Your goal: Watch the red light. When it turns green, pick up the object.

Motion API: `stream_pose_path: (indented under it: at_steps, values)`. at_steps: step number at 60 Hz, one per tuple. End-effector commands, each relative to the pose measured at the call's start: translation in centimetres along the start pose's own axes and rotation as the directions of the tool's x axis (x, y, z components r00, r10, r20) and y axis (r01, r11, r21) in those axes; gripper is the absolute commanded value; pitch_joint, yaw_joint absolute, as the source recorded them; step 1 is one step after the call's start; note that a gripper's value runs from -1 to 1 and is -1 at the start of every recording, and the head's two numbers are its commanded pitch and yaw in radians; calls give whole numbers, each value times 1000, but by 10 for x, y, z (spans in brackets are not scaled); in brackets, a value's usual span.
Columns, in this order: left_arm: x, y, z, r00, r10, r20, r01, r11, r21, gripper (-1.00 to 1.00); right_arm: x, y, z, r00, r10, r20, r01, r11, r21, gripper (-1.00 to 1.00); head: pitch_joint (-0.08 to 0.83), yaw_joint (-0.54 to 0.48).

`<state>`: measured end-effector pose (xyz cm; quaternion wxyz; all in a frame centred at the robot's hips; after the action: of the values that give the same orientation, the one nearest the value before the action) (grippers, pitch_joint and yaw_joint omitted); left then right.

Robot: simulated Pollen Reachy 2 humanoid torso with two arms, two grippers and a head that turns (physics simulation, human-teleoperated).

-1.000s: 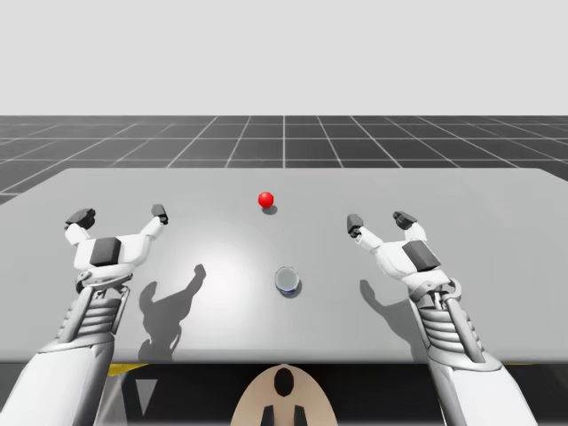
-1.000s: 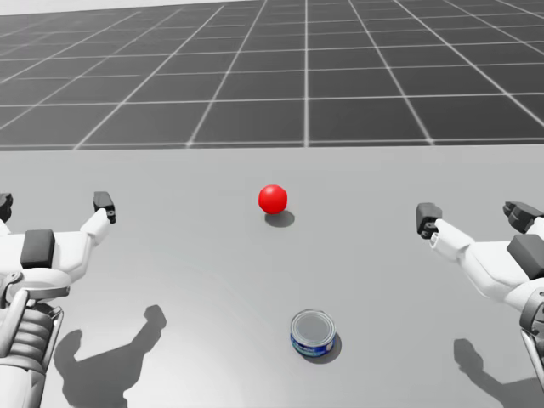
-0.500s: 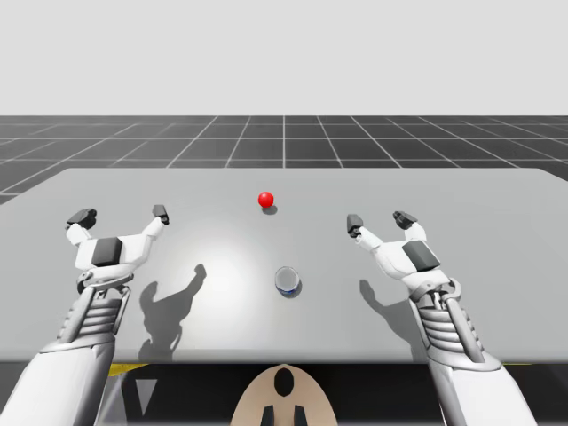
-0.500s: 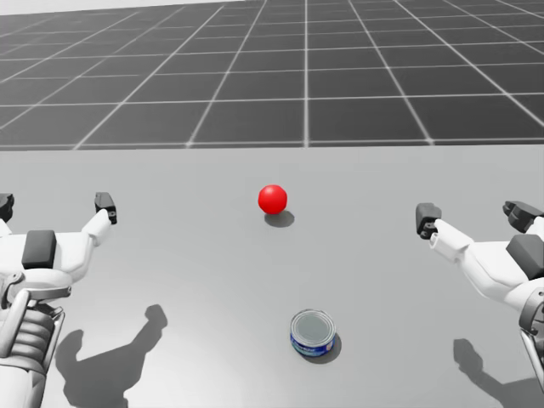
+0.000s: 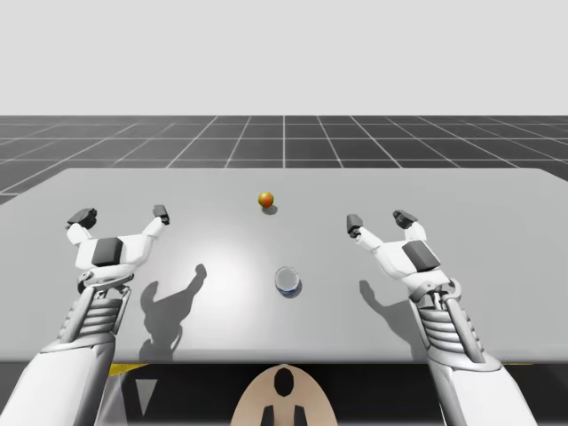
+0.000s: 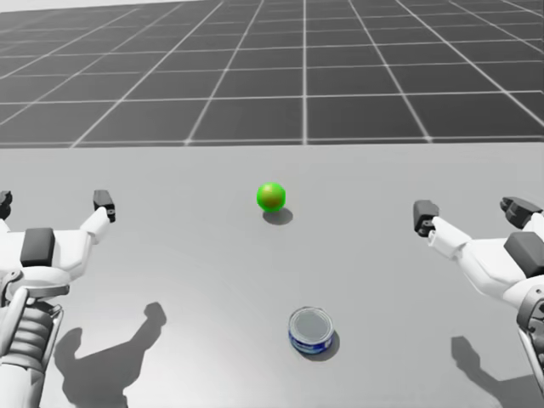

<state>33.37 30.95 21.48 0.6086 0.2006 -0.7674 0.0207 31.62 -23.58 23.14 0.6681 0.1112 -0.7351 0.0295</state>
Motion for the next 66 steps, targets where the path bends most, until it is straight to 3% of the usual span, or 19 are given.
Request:
stream_pose_path:
  at_steps: [1, 17, 33, 35, 40, 51, 56, 58, 60, 66]
  values:
    - [0, 0, 0, 1000, 0, 0, 0, 1000, -1, -1000, 0, 1, 0, 1000, -3, 4, 3, 1000, 4, -1000, 466, 76]
    - [0, -1, 1, 1000, -5, -4, 5, 1000, -7, -1000, -1, 2, 1, 1000, 12, 6, -12, 1000, 3, -1000, 649, 33]
    - [0, -2, 1, 1000, -13, -6, 13, 1000, -14, -1000, -1, 9, 2, 999, 44, 6, -43, 999, -3, -1000, 706, 38]
    - [0, -2, 1, 1000, -14, -7, 14, 1000, -14, -1000, 1, 12, 3, 1000, 13, 1, -13, 1000, 27, -1000, 705, 34]
    - [-1, -3, 1, 1000, -16, -9, 16, 1000, -16, -1000, 1, 19, 5, 1000, 31, 1, -31, 999, 42, -1000, 706, 24]
    - [-2, -4, 1, 1000, -20, -14, 20, 1000, -17, -1000, 8, 41, 19, 1000, 15, -18, -12, 991, 131, -1000, 712, 9]
    - [-3, -5, 1, 1000, -22, -18, 22, 1000, -17, -1000, 11, 60, 35, 999, 3, -37, 5, 975, 223, -1000, 713, 10]
    - [-4, -5, 1, 1000, -23, -18, 23, 1000, -17, -1000, 11, 65, 40, 998, 12, -65, 5, 967, 256, -1000, 712, 10]
    - [-4, -5, 1, 1000, -23, -18, 23, 1000, -17, -1000, 9, 71, 47, 996, 48, -81, -22, 952, 305, -1000, 712, 8]
    - [-4, -5, 1, 1000, -25, -17, 24, 1000, -18, -1000, -7, 92, 67, 978, 139, -158, -55, 894, 444, -1000, 714, 6]
